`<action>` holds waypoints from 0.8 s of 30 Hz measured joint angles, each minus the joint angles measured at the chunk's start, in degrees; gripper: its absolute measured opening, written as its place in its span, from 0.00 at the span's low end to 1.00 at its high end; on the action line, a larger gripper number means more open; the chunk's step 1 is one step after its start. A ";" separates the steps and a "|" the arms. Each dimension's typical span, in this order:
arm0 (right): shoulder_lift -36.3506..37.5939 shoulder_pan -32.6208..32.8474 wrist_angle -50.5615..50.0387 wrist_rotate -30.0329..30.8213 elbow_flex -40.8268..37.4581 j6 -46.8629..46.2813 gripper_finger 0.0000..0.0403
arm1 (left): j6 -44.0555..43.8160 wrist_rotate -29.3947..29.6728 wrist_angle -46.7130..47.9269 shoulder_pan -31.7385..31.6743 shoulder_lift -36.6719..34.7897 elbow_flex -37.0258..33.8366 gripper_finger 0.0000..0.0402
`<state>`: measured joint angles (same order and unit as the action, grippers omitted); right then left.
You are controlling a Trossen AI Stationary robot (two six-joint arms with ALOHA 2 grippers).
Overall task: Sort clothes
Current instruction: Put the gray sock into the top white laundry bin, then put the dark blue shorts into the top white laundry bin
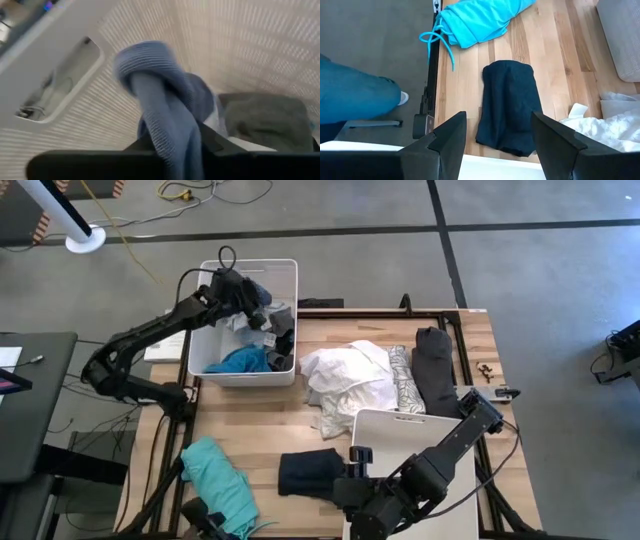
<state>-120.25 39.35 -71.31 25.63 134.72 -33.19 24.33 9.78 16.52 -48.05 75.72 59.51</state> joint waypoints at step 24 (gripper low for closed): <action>0.00 -0.17 0.17 0.11 0.00 0.05 0.58 | -7.39 -11.53 11.71 -2.54 -7.37 6.53 0.55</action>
<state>-120.25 39.18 -71.13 25.74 134.72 -33.15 16.94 -1.75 28.22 -50.59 68.35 66.04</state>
